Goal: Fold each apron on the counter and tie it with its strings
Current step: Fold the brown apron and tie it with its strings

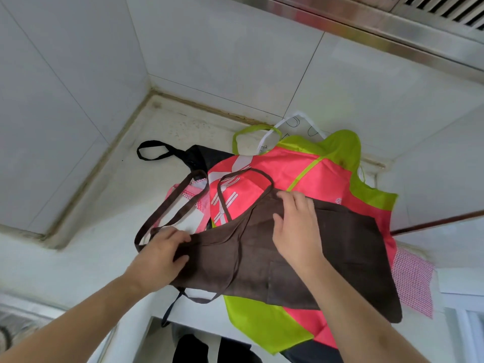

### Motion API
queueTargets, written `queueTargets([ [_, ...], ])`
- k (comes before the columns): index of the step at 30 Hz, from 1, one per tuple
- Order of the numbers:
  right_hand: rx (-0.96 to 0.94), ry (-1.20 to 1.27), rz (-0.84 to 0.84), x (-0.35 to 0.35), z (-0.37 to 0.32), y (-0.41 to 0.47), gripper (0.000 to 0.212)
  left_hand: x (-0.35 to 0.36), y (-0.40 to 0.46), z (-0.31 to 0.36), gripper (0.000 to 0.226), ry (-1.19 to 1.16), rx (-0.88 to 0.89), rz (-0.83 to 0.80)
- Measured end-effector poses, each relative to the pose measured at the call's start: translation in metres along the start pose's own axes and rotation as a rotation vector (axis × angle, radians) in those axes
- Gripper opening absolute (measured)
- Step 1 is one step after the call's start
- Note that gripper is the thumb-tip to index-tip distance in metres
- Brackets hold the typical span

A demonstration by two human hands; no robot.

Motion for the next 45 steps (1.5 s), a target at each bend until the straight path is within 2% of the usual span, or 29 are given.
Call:
queueTargets([
  [1, 0.011, -0.045, -0.023, -0.002, 0.001, 0.013, 0.045, 0.007, 0.003, 0.002, 0.044, -0.005, 0.017, -0.048],
  [3, 0.011, -0.111, -0.128, 0.001, 0.005, 0.031, 0.029, 0.019, 0.006, 0.000, 0.048, -0.008, -0.014, -0.095],
  [5, -0.018, -0.132, -0.223, 0.004, 0.011, 0.043, 0.007, 0.026, 0.010, -0.006, 0.043, 0.006, -0.076, -0.089],
  [6, -0.008, -0.104, -0.236, 0.003, 0.014, 0.048, 0.003, 0.027, 0.011, -0.008, 0.038, 0.013, -0.104, -0.074],
  [10, 0.110, 0.111, -0.062, -0.008, 0.022, 0.066, 0.015, 0.025, 0.014, -0.014, 0.032, 0.142, -0.194, -0.056],
  [12, 0.118, 0.150, -0.038, -0.008, 0.022, 0.072, 0.019, 0.023, 0.017, -0.018, 0.026, 0.162, -0.218, -0.046],
  [15, 0.085, 0.007, -0.004, -0.004, 0.016, 0.068, 0.018, 0.021, 0.017, -0.020, 0.015, 0.096, -0.263, 0.092],
  [18, 0.049, -0.136, 0.084, -0.005, 0.007, 0.043, 0.020, 0.016, 0.015, -0.007, 0.019, 0.029, -0.257, 0.256],
  [19, 0.013, -0.110, 0.044, -0.002, 0.003, 0.030, 0.016, 0.015, 0.015, 0.000, 0.018, 0.013, -0.208, 0.263],
  [21, 0.080, 0.038, -0.176, 0.013, -0.010, 0.000, 0.013, 0.018, 0.015, 0.014, 0.020, -0.041, -0.066, 0.179],
  [24, 0.518, 0.437, -0.564, 0.050, -0.033, -0.031, 0.048, 0.033, 0.016, 0.034, 0.024, -0.153, 0.030, -0.011],
  [26, 0.649, 0.640, -0.628, 0.070, -0.046, -0.037, 0.042, 0.046, 0.018, 0.040, 0.033, -0.213, -0.012, -0.069],
  [28, 0.704, 0.751, -0.613, 0.077, -0.053, -0.032, 0.030, 0.050, 0.020, 0.040, 0.035, -0.307, -0.114, -0.081],
  [32, 0.839, 0.984, -0.629, 0.048, -0.056, 0.000, 0.030, 0.040, 0.020, 0.018, 0.034, -0.483, -0.348, -0.013],
  [34, 0.792, 1.212, -0.624, 0.013, -0.062, 0.031, 0.025, 0.034, 0.016, 0.009, 0.035, -0.537, -0.391, -0.025],
  [36, 0.683, 1.475, -0.556, -0.027, -0.066, 0.068, 0.019, 0.032, 0.014, 0.007, 0.033, -0.489, -0.363, -0.047],
  [38, 0.549, 1.642, -0.470, -0.063, -0.066, 0.103, 0.023, 0.030, 0.013, 0.009, 0.031, -0.428, -0.335, -0.060],
  [41, 0.426, 1.527, -0.310, -0.089, -0.055, 0.128, 0.020, 0.028, 0.012, 0.013, 0.033, -0.376, -0.299, -0.104],
  [45, 0.357, 1.303, -0.105, -0.071, -0.020, 0.106, 0.037, 0.031, 0.010, 0.011, 0.043, -0.322, -0.257, -0.121],
])
Point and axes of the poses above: each hand's wrist, its own y-axis towards the middle knuckle, its own x-axis out of the palm, z = x × y, the point moved 1 cm from there along y, towards the middle knuckle, and after that the axes turned 2 degrees about -z, right-handed, at the moved point
